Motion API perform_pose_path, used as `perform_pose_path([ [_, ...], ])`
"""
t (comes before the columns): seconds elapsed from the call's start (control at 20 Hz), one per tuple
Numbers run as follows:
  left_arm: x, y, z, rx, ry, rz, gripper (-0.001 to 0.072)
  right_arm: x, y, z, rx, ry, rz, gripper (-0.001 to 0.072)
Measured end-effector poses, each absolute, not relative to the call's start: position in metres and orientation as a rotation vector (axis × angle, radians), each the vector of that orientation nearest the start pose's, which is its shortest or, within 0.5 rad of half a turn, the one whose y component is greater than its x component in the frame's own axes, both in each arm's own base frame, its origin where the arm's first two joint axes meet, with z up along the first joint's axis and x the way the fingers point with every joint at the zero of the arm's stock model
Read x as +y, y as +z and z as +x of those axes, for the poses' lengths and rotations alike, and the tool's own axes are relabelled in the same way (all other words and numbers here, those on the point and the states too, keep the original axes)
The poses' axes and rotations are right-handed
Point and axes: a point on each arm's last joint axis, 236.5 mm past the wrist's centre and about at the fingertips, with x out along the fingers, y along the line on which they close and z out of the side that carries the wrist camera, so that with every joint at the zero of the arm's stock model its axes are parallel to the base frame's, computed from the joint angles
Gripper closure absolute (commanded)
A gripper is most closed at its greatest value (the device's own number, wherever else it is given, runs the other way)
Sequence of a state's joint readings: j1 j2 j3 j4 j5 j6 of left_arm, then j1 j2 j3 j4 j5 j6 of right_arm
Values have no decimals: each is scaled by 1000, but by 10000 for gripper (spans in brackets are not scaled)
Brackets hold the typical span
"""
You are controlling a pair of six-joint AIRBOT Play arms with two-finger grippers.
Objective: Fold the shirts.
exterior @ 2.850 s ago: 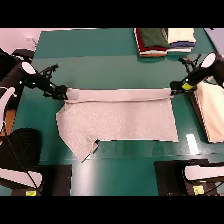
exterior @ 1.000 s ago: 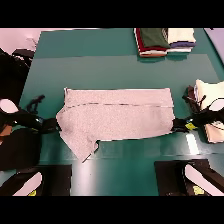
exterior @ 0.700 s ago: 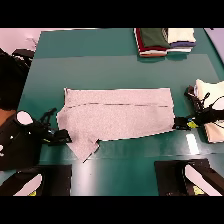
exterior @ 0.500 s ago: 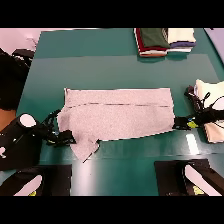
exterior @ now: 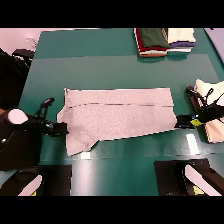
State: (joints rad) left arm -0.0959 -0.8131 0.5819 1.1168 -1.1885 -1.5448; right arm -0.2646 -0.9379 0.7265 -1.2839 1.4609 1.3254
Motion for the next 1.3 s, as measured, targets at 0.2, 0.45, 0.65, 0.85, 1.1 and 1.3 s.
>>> perform_pose_path([
  [0.2, -113, 13, 190, 1379, -355, -299, 689, 2, -10, 191, 1596, 156, 215, 700],
  [0.45, -111, 42, 195, 1326, -362, -278, 689, -13, 6, 186, 1550, 103, 139, 701],
  [0.65, -112, 47, 241, 1266, -369, -243, 688, -19, 12, 217, 1521, 101, 102, 701],
  [0.85, -106, 33, 304, 1237, -339, -185, 687, -18, 11, 274, 1503, 126, 66, 701],
  [1.1, -101, 3, 365, 1229, -317, -131, 685, -11, -5, 337, 1510, 153, 118, 699],
  [1.3, -100, -7, 390, 1199, -305, -122, 281, -2, -13, 371, 1489, 191, 235, 329],
])
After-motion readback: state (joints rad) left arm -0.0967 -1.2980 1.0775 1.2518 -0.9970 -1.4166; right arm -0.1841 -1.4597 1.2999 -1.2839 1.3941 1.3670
